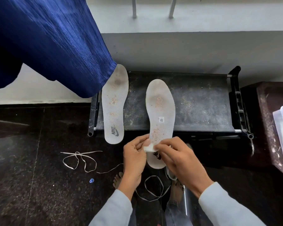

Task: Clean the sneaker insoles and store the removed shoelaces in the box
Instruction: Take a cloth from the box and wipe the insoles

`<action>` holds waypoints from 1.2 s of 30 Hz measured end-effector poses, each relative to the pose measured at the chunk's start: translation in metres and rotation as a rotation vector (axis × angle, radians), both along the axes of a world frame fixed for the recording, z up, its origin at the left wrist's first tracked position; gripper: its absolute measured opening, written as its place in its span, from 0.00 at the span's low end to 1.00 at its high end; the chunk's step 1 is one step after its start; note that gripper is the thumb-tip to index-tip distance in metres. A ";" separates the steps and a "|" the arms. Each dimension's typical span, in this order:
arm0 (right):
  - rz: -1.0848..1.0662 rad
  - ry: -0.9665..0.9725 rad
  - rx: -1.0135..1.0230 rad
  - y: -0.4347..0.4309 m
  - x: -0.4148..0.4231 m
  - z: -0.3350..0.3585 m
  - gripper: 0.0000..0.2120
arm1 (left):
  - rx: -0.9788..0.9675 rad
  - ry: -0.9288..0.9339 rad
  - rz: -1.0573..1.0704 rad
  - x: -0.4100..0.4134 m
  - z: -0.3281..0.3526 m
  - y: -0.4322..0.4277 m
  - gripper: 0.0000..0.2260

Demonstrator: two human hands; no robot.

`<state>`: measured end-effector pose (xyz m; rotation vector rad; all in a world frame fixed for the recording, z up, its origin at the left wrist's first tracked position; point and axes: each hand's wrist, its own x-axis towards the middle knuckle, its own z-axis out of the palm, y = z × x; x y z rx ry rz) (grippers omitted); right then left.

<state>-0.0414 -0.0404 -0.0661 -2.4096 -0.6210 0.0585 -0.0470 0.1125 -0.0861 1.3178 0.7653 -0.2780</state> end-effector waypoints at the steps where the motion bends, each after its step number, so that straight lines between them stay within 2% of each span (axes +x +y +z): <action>1: 0.007 -0.012 -0.006 0.000 0.005 0.001 0.08 | -0.006 -0.006 -0.013 0.000 0.003 0.001 0.14; 4: -0.074 -0.068 0.000 0.003 0.029 0.006 0.09 | -0.020 -0.042 -0.026 -0.001 0.008 0.003 0.12; 8: -0.350 -0.108 0.100 0.003 0.053 0.030 0.07 | -0.048 -0.085 -0.024 0.001 0.014 0.006 0.10; 11: -0.244 -0.068 0.137 0.005 0.044 0.044 0.09 | -0.055 -0.109 -0.023 0.003 0.017 0.008 0.11; 13: -0.093 -0.013 0.087 0.008 0.033 0.041 0.10 | -0.066 -0.113 -0.031 0.004 0.019 0.009 0.12; 15: -0.048 0.034 0.049 0.006 0.037 0.033 0.10 | -0.049 -0.123 -0.050 0.003 0.020 0.009 0.11; 18: -0.204 0.001 0.032 0.002 0.061 0.026 0.08 | -0.023 -0.149 -0.061 0.001 0.021 0.010 0.10; 21: -0.337 -0.067 0.115 0.001 0.074 0.039 0.07 | -0.032 -0.151 -0.046 0.001 0.021 0.011 0.10; 24: -0.116 0.002 0.152 0.006 0.052 0.050 0.08 | -0.048 -0.159 -0.050 0.001 0.022 0.013 0.12; 27: 0.063 0.115 0.096 0.008 0.035 0.040 0.10 | -0.068 -0.151 -0.066 0.002 0.025 0.012 0.17; 29: -0.020 0.068 0.079 0.005 0.048 0.032 0.07 | -0.063 -0.157 -0.065 0.002 0.027 0.010 0.15; 33: -0.309 -0.144 0.068 0.003 0.080 0.037 0.05 | -0.031 -0.171 -0.074 0.000 0.029 0.008 0.11; 35: -0.306 -0.172 0.115 0.005 0.075 0.045 0.06 | -0.029 -0.172 -0.072 -0.001 0.029 0.008 0.10; 36: -0.227 -0.167 0.125 0.008 0.067 0.047 0.06 | -0.031 -0.172 -0.066 -0.002 0.029 0.008 0.10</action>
